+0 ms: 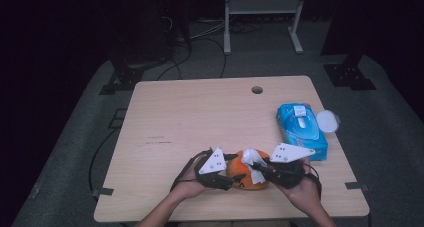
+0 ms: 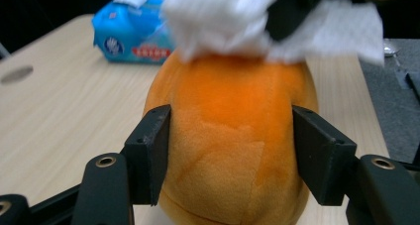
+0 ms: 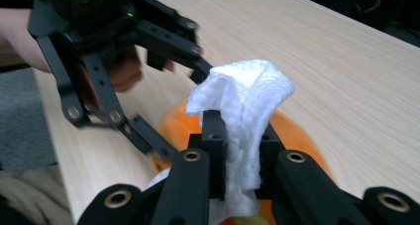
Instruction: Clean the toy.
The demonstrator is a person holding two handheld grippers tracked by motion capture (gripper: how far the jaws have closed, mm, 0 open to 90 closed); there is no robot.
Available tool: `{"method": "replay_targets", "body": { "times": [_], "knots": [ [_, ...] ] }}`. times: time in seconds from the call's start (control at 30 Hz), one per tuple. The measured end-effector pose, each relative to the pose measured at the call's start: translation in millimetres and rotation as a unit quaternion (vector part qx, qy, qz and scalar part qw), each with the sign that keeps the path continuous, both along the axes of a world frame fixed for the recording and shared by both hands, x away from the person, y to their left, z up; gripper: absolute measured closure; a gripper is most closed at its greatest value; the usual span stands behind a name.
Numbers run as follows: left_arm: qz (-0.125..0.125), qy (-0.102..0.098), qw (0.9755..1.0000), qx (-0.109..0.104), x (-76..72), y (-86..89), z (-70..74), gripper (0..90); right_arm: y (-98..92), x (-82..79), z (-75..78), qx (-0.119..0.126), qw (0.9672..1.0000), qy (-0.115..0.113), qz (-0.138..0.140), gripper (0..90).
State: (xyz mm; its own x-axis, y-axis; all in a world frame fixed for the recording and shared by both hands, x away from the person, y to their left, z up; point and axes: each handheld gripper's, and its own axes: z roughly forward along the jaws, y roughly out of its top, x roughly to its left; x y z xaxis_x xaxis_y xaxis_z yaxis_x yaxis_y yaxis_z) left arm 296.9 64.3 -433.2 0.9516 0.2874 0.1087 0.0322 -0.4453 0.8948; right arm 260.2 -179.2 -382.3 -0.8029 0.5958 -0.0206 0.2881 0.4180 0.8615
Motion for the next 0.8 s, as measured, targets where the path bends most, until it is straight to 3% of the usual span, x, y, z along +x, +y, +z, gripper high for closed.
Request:
{"method": "replay_targets", "body": {
  "times": [0.1, 0.13, 0.27, 0.33, 0.4, 0.47, 0.5, 0.73, 0.8],
  "knots": [
    [0.002, 0.022, 0.9997, -0.005, 7.9, 10.5, -5.4, 35.1, -14.1, 4.8, -3.3, -0.005, 0.9997, 0.003, -0.024, 80.4],
    [-0.001, 0.026, 0.9996, -0.008, 9.0, 11.2, -5.5, 34.3, -20.8, 7.6, -6.0, 0.002, 0.9994, 0.014, -0.033, 80.4],
    [-0.004, 0.027, 0.9996, -0.009, 8.1, 6.0, -2.4, 20.1, -23.6, 10.4, -10.3, 0.013, 0.9991, 0.026, -0.031, 80.3],
    [-0.001, 0.026, 0.9992, -0.030, 7.1, 0.9, 1.4, 14.8, -14.0, 7.9, -9.1, 0.016, 0.9995, 0.025, -0.008, 80.3],
    [-0.001, 0.024, 0.9994, -0.025, 6.5, -0.7, 1.5, 17.4, -9.3, 6.4, -8.8, 0.015, 0.9996, 0.023, 0.001, 80.2],
    [-0.003, 0.015, 0.9998, -0.014, 5.6, 0.1, -0.7, 25.9, -2.7, 3.7, -7.6, 0.001, 0.9999, 0.012, 0.008, 80.2],
    [-0.001, 0.029, 0.9994, -0.018, 6.7, 3.8, -2.2, 27.8, -5.1, 4.7, -7.6, 0.005, 0.9999, 0.014, 0.006, 80.2],
    [-0.002, 0.036, 0.9992, -0.016, 7.4, 10.0, -5.6, 30.1, -37.2, 15.0, -19.2, 0.033, 0.9974, 0.049, -0.041, 80.2],
    [-0.007, 0.039, 0.9991, -0.016, 7.1, 9.0, -5.5, 28.7, -37.2, 15.4, -19.0, 0.042, 0.9972, 0.049, -0.038, 80.1]
  ]
}}
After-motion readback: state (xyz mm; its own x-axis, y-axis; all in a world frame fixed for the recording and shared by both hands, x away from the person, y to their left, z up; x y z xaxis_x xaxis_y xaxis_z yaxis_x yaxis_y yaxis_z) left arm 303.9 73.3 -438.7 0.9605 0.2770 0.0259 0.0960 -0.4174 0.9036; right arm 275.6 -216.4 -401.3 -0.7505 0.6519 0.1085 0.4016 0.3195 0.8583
